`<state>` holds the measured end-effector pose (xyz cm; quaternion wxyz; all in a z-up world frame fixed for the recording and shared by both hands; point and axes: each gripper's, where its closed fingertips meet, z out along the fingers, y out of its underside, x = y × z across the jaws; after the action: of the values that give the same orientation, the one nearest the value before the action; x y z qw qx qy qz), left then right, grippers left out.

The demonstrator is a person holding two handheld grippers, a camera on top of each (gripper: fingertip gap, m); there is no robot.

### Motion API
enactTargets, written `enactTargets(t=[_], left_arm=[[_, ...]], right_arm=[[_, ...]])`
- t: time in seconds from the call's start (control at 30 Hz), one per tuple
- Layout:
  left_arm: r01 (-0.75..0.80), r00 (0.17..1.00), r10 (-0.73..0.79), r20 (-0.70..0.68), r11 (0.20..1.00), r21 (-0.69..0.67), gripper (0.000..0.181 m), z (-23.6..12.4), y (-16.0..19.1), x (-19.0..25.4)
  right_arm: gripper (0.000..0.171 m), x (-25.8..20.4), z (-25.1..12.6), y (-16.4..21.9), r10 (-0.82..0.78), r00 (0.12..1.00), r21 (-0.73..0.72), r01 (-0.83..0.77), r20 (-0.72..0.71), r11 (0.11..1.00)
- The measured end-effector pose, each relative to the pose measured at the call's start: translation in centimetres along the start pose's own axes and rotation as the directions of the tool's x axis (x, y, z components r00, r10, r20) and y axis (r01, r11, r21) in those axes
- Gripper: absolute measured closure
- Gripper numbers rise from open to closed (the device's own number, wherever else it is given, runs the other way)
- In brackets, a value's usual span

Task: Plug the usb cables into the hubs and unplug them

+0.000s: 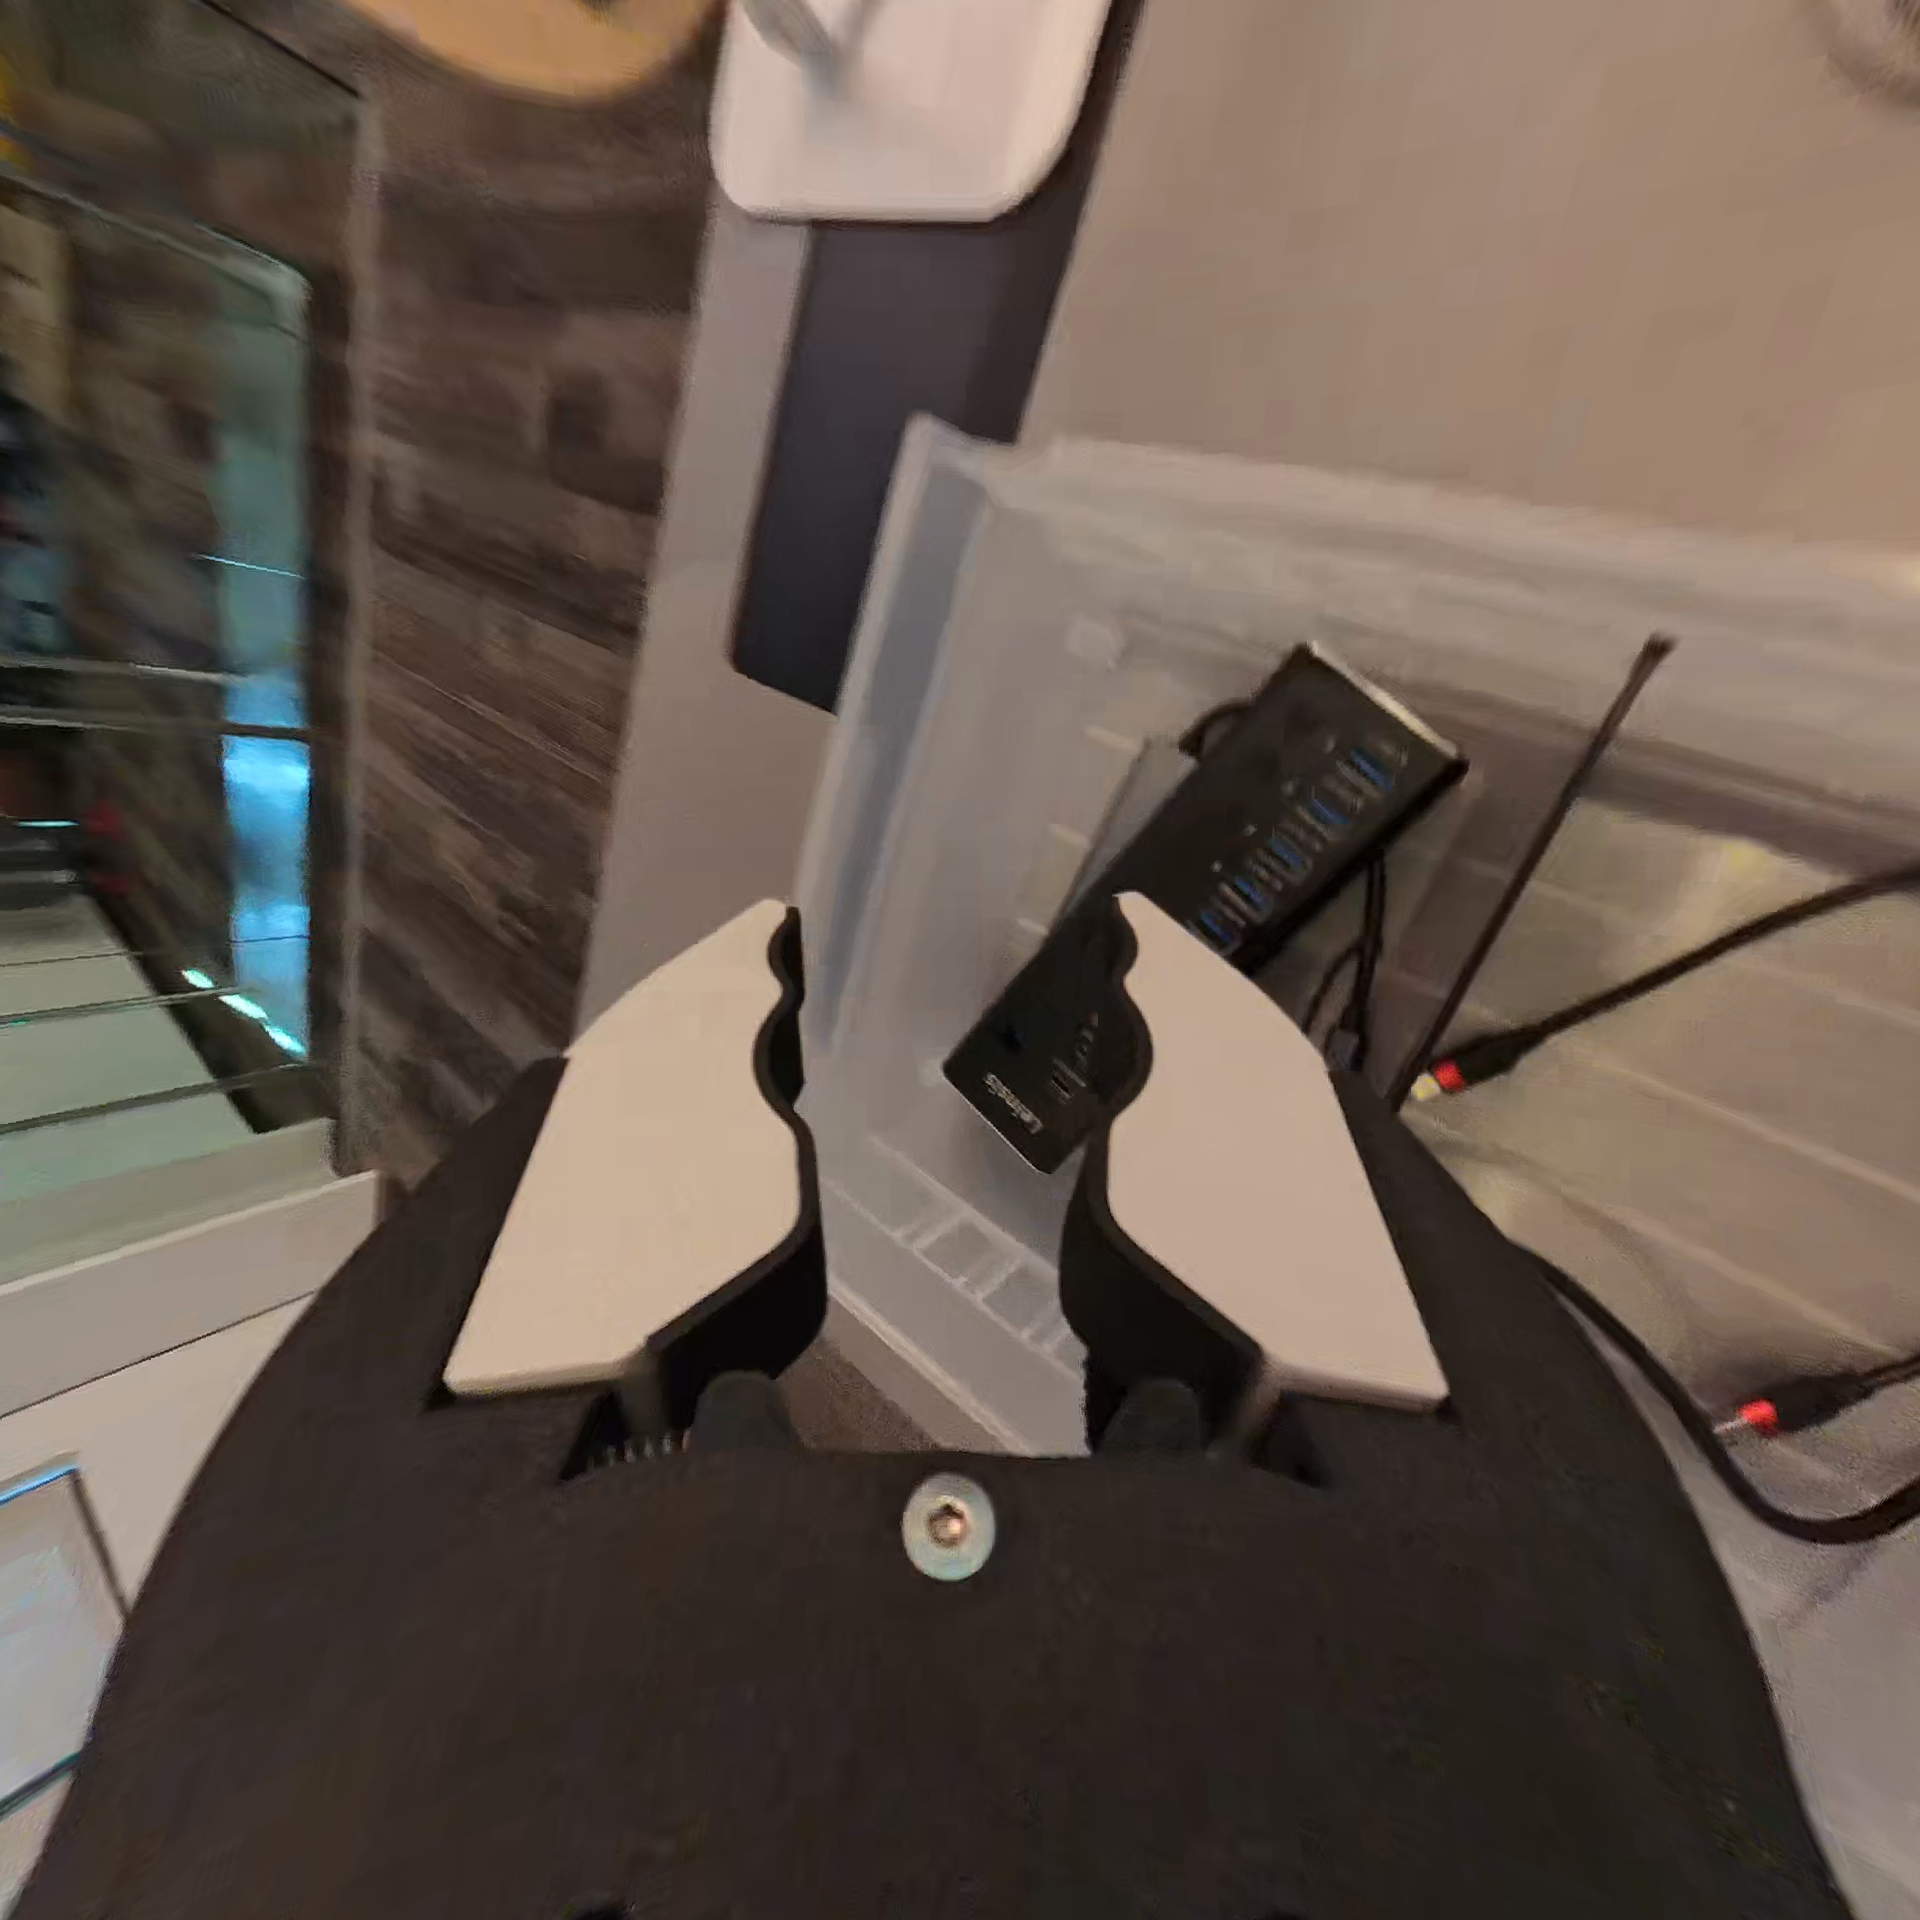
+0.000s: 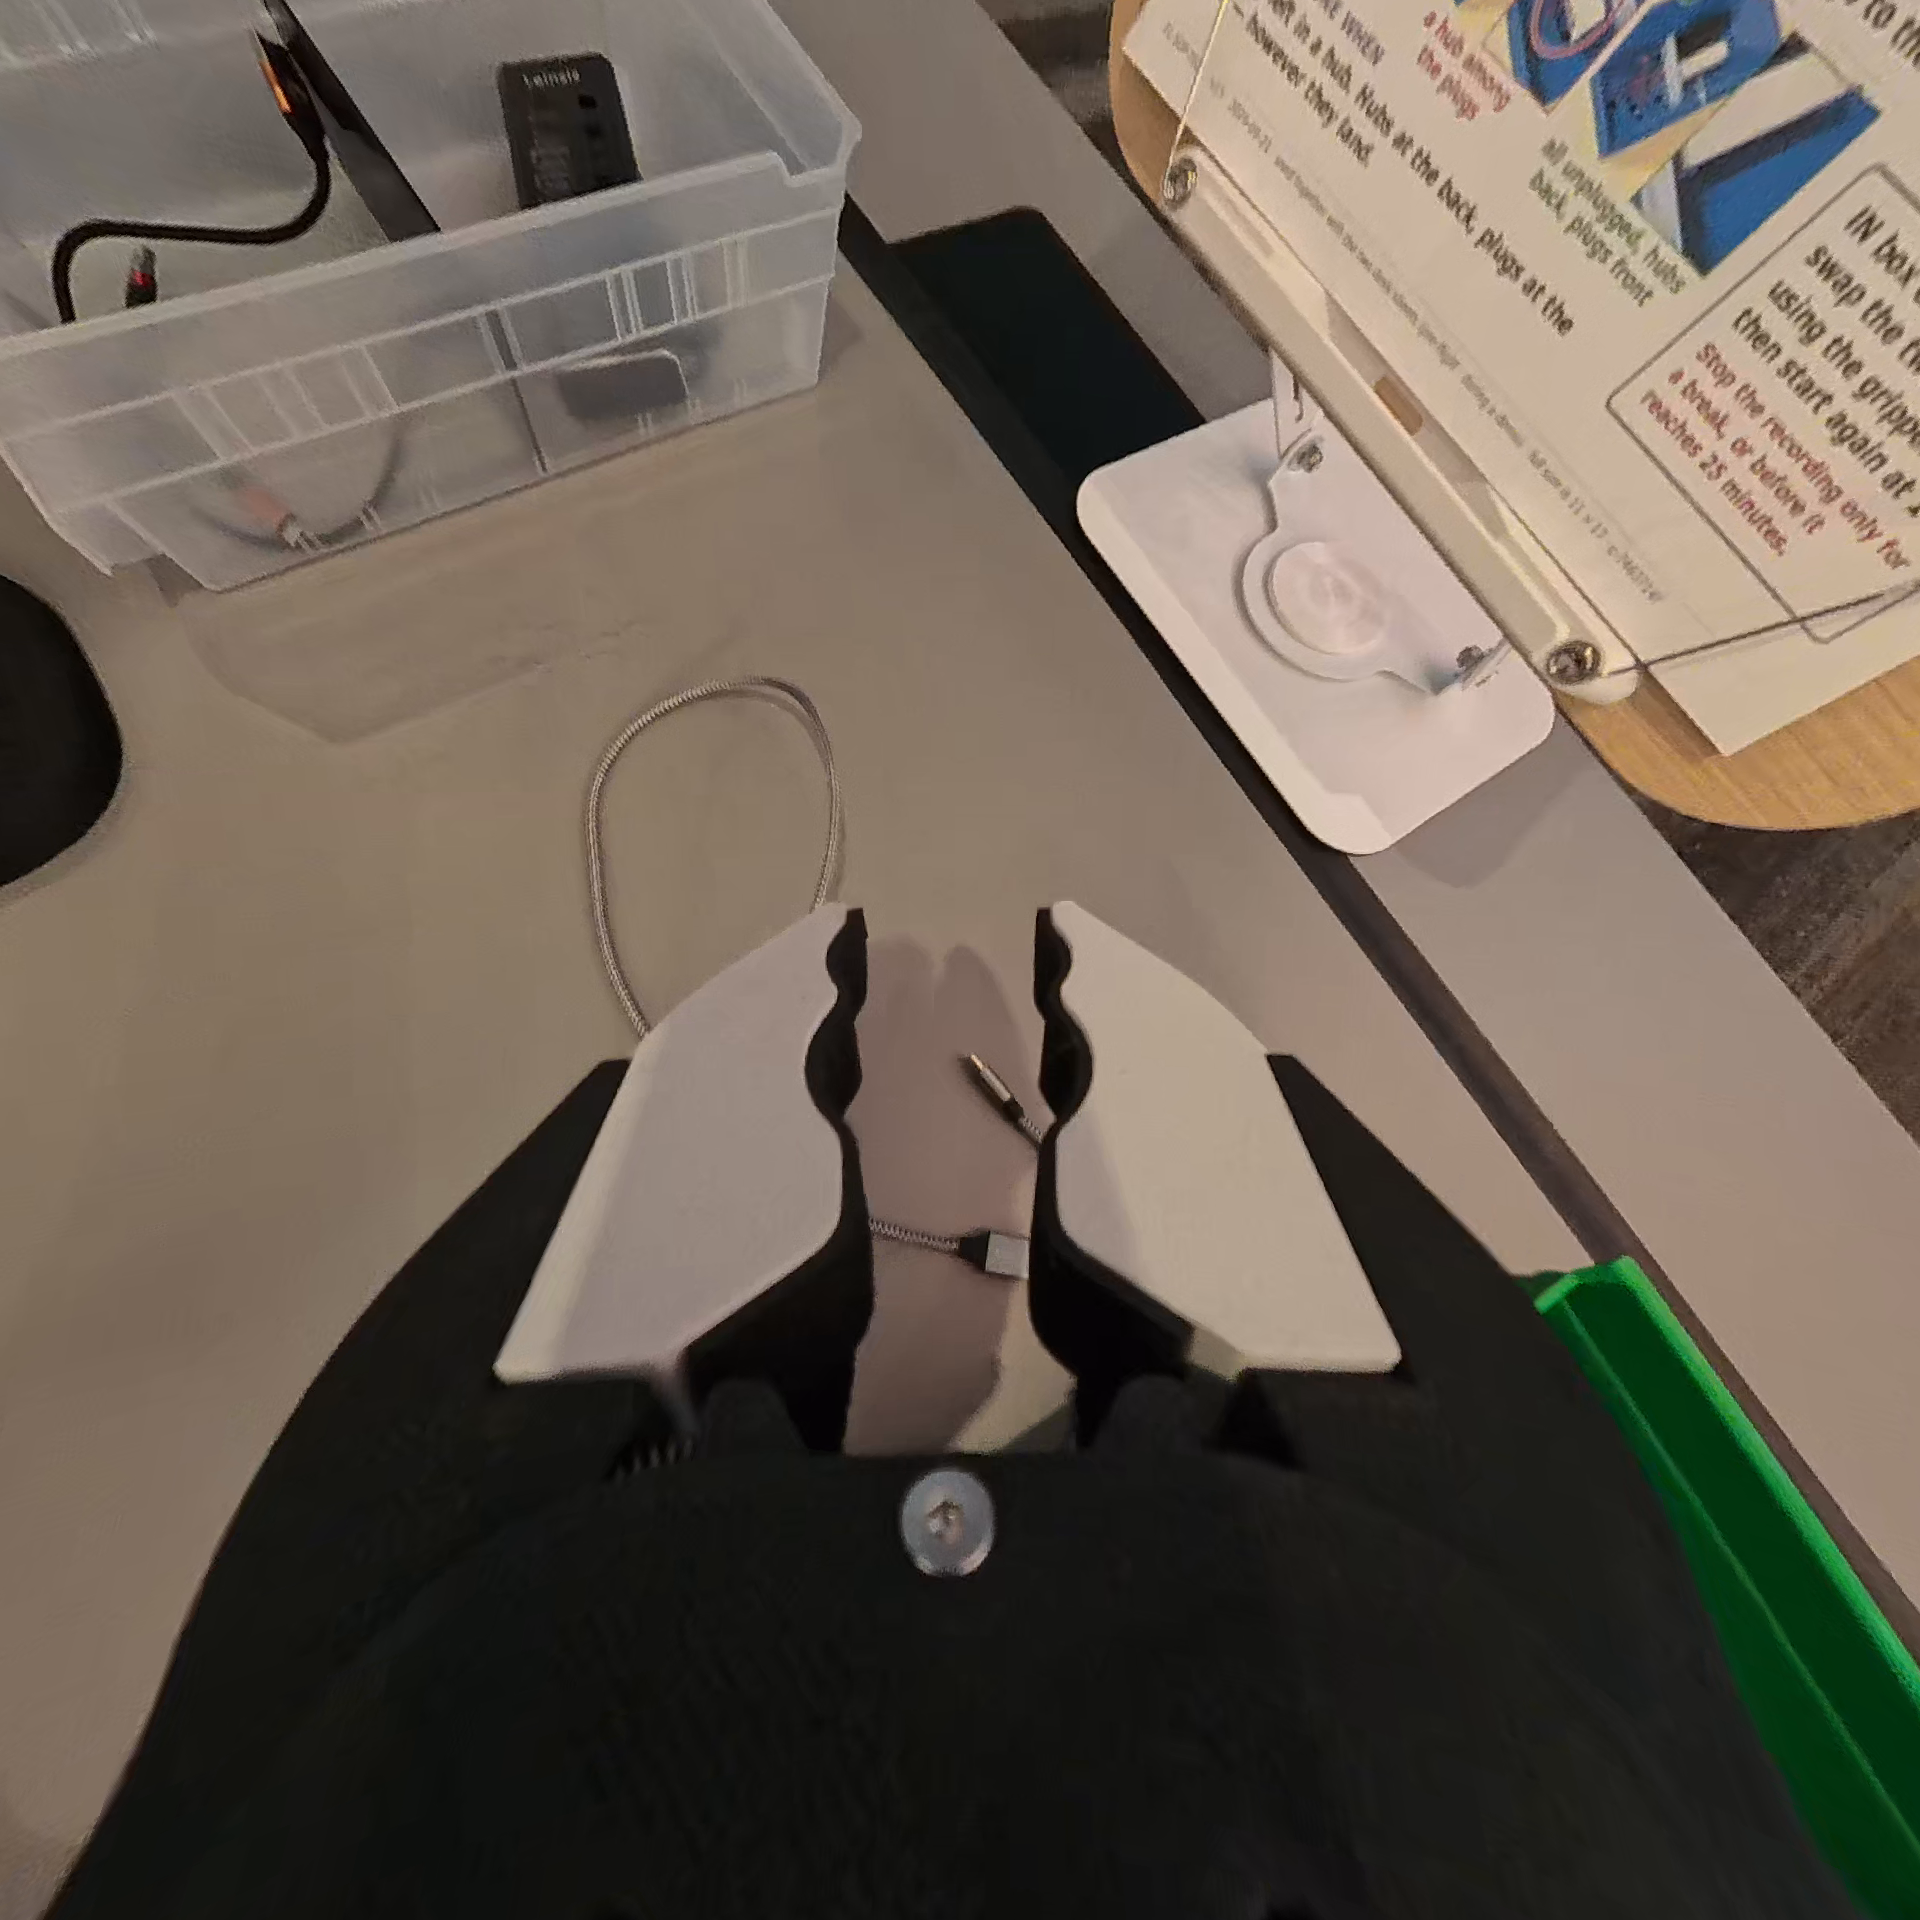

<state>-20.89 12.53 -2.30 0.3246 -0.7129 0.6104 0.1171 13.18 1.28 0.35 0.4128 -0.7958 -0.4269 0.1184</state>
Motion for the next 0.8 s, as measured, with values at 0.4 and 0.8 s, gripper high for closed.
enactTargets(t=[0.4, 0.8], left_arm=[[-0.291, 0.906, 0.221, -0.361, 0.945, -0.152, 0.107, 8.0, 5.7, 6.2], [-0.263, 0.841, 0.117, -0.528, 0.941, -0.211, 0.106, 8.8, 6.4, 7.3]], right_arm=[[0.141, -0.2, -0.9, 0.1, 0.079, 0.990, 0.026, -0.083, 0.115, 0.996], [0.145, 0.2, 0.7, 1.7, 0.098, 0.988, -0.057, -0.092, 0.120, 0.994]])
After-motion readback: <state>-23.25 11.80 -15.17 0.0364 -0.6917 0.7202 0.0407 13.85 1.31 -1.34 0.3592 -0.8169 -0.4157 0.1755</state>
